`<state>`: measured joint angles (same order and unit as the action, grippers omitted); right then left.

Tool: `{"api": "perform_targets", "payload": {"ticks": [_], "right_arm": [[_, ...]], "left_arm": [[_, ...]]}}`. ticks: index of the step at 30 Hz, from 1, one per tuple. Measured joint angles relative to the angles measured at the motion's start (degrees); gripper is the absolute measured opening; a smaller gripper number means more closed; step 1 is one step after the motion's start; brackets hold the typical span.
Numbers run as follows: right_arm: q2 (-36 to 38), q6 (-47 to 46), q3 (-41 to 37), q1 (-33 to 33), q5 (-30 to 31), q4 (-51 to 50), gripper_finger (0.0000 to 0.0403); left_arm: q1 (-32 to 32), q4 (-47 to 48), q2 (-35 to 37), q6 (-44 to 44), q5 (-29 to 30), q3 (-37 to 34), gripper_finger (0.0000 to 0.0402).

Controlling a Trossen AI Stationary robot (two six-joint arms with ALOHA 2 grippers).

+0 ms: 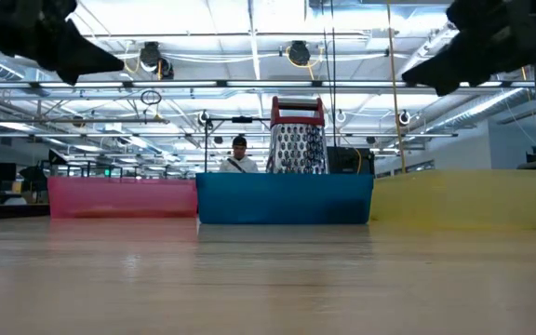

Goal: Pick & Place Kitchen Items
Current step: Return to Home Position

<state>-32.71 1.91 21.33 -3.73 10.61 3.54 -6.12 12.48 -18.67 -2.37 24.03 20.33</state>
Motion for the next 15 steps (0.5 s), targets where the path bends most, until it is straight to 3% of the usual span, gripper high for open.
{"api": "perform_targets", "payload": {"ticks": [5, 15], "right_arm": [[7.96, -2.73, -6.96, -0.02, -3.40, 5.49, 0.0000], [19.62, -4.28, -14.13, 0.00, -6.65, 5.26, 0.0000]], "left_arm": [[-0.41, -1.08, 7.13, 0.46, 0.13, -4.57, 0.0003], [-0.41, -11.02, 16.68, 6.02, 0.65, -15.36, 0.0006]]}}
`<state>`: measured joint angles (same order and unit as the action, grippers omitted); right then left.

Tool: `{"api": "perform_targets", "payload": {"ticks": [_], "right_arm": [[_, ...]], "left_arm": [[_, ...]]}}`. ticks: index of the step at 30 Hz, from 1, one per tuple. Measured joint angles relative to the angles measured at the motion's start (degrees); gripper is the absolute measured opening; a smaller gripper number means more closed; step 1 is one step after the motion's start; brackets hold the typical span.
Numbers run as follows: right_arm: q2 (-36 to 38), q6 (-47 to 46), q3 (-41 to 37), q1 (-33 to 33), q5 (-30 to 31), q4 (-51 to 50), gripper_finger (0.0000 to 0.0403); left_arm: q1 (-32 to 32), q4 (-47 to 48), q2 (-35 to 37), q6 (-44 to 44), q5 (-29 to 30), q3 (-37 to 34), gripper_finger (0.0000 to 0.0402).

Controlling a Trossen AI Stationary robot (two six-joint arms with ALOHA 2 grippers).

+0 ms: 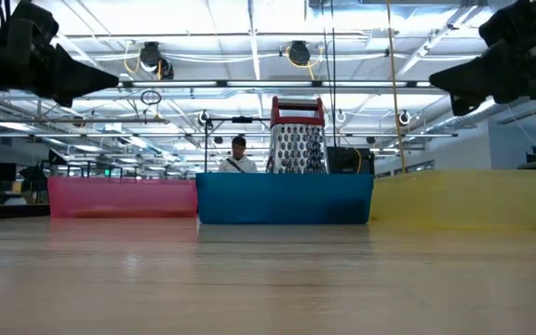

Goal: Pick & Place Kitchen Items
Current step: Return to Home Position

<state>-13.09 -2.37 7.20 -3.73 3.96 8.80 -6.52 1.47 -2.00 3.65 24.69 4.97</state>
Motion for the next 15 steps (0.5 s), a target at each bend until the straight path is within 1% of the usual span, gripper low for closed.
{"api": "perform_targets", "payload": {"ticks": [4, 7, 11, 15], "right_arm": [[2.79, 0.89, -1.16, 0.00, -2.73, -0.22, 0.0000], [4.69, 1.43, -2.70, 0.00, -2.46, -0.45, 0.0000], [7.09, 1.16, -4.47, 0.00, -2.34, 0.14, 0.0000], [8.13, 1.70, -4.85, 0.00, -2.35, -0.11, 0.0000]], "left_arm": [[0.00, -2.29, 1.80, 1.53, 0.03, -2.24, 0.0007], [0.00, -2.55, 1.73, 1.95, 0.19, -2.94, 0.0003], [0.00, -2.88, 1.75, 2.07, 1.09, -3.19, 0.0010], [0.00, -2.81, 1.75, 2.09, 1.09, -3.21, 0.0003]]}}
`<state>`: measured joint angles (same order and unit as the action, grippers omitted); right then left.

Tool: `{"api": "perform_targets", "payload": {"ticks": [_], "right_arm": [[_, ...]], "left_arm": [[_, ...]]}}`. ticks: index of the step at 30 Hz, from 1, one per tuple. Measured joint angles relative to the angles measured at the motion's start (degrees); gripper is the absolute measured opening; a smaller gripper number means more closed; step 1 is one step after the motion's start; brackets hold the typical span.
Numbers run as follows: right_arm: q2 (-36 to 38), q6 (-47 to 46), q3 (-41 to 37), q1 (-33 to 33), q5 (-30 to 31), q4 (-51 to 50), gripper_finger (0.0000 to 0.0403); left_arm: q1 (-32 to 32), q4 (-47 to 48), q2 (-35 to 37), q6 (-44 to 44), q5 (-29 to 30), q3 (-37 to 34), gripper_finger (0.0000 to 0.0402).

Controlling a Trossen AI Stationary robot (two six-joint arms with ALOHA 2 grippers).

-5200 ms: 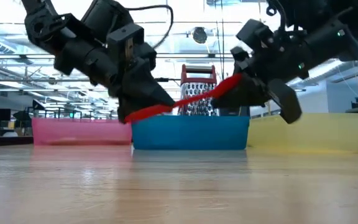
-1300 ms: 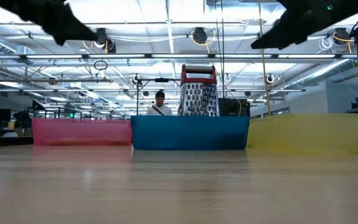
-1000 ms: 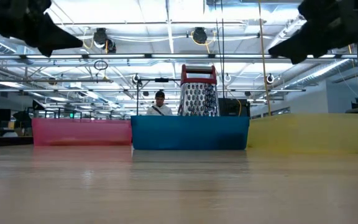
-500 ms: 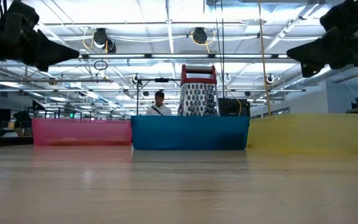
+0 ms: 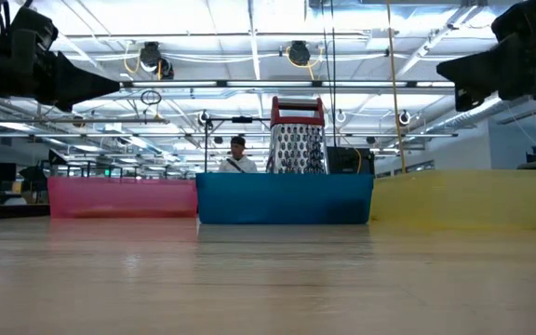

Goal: Pick & Place Kitchen Items
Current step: Return to Home Position

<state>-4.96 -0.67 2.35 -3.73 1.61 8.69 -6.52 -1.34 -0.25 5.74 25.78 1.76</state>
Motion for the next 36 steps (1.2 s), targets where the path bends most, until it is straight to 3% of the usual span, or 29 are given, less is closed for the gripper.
{"api": "perform_targets", "payload": {"ticks": [14, 21, 28, 32, 36], "right_arm": [[-0.01, -0.43, -0.17, 0.00, 0.70, -1.79, 0.0000], [-0.06, -3.04, -0.22, 0.00, 2.87, -5.49, 0.0000], [-0.52, -3.17, -0.22, 0.00, 2.75, -6.56, 0.0000], [-0.54, -3.15, -0.23, -0.01, 2.76, -6.53, 0.0000], [-0.54, -3.15, -0.24, 0.00, 2.78, -6.54, 0.0000]], "left_arm": [[0.00, 0.86, -0.09, -1.42, -3.46, 0.02, 0.0012], [0.00, 1.91, -0.11, -1.70, -12.89, 0.04, 0.0004], [0.02, 2.32, -1.03, -1.75, -14.49, 0.04, 0.0007], [0.00, 3.12, -4.03, -2.11, -20.22, 0.04, 0.0006], [0.00, 3.21, -6.99, -3.38, -21.07, 0.00, 0.0012]]}}
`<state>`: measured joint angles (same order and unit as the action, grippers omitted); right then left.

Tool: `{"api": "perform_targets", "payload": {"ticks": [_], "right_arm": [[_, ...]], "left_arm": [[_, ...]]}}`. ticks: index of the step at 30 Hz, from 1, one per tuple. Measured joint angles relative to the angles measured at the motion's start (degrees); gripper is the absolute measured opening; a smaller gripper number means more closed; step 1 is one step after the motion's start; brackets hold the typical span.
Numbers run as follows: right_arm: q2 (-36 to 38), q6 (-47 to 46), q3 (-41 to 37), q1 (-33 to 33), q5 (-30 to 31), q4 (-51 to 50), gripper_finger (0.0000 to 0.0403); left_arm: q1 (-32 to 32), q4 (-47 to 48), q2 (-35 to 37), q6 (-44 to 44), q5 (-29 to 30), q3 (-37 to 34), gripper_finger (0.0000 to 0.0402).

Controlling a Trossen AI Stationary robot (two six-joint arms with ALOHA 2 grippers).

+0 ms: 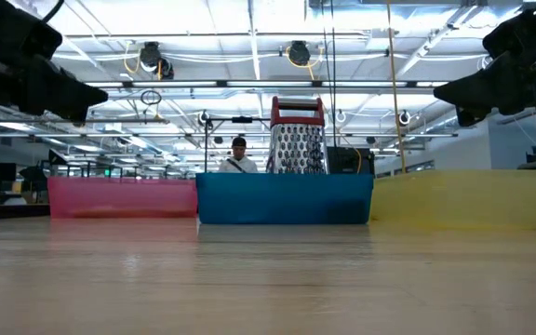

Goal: Pick & Place Kitchen Items
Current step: Return to Home Position

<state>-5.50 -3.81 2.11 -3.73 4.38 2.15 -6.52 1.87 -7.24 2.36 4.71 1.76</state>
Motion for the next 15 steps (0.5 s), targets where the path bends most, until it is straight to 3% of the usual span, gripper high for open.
{"api": "perform_targets", "payload": {"ticks": [5, 15], "right_arm": [[0.00, 0.00, -0.02, -0.01, 0.00, 0.00, 0.0000], [0.00, 0.00, -0.02, -0.01, 0.02, 0.00, 0.0000]], "left_arm": [[0.00, 0.00, -2.04, 0.78, 0.07, 0.00, 0.0004], [0.00, -2.05, -2.89, -1.02, 0.32, -0.18, 0.0036]]}}
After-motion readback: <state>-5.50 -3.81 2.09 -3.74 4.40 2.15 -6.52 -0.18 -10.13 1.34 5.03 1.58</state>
